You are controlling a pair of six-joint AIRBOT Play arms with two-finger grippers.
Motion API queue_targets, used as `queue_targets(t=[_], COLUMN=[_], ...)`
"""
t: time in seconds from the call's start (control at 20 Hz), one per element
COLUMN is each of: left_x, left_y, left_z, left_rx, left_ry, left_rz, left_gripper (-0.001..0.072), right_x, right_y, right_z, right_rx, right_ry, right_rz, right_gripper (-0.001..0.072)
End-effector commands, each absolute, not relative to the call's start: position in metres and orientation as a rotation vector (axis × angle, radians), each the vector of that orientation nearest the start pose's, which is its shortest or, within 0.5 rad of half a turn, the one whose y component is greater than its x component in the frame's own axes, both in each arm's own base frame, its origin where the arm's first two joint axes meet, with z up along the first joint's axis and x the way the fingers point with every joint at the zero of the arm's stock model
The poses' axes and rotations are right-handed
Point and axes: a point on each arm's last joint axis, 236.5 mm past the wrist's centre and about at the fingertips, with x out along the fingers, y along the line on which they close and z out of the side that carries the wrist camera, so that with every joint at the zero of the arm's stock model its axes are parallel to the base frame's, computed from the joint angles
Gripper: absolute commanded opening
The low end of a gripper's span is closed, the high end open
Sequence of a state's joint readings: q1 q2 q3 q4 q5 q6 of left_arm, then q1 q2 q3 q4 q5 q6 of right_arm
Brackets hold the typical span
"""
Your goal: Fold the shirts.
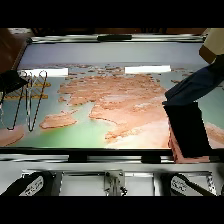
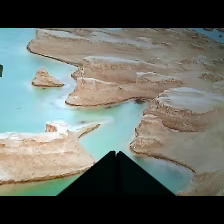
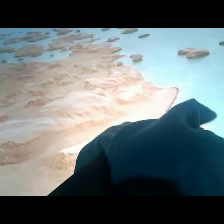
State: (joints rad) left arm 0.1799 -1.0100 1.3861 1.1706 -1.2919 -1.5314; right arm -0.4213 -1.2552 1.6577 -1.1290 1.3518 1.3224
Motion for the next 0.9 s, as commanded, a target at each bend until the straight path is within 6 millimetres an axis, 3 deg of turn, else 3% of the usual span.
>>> queue_targets(t=[0.0,0.1,0.25,0.4,0.6,0.75,0.85], left_x=[0.371,0.371,0.370,0.370,0.371,0.371,0.371], left_y=[-0.022,-0.022,-0.022,-0.023,-0.027,-0.036,-0.037], left_z=[0.202,0.202,0.202,0.202,0.204,0.208,0.208], left_rx=[-0.319,-0.319,-0.319,-0.302,-0.315,-0.322,-0.318], left_ry=[0.866,0.866,0.867,0.865,0.861,0.850,0.849], left_rz=[-0.157,-0.157,-0.157,-0.166,-0.183,-0.228,-0.230], left_gripper=[0.0031,0.0031,0.0031,0.0031,0.0031,0.0031,0.0031], right_x=[0.378,0.343,0.301,0.259,0.213,0.172,0.157], right_y=[-0.129,-0.148,-0.158,-0.136,-0.118,-0.099,-0.092], right_z=[0.185,0.168,0.145,0.114,0.088,0.049,0.024], right_rx=[0.166,0.130,0.192,0.287,0.366,0.411,0.438], right_ry=[1.015,1.169,1.344,1.547,1.657,1.799,1.835], right_rz=[-0.123,-0.225,-0.360,-0.357,-0.424,-0.430,-0.454], right_gripper=[0.0065,0.0065,0.0064,0.0065,0.0065,0.0065,0.0065])
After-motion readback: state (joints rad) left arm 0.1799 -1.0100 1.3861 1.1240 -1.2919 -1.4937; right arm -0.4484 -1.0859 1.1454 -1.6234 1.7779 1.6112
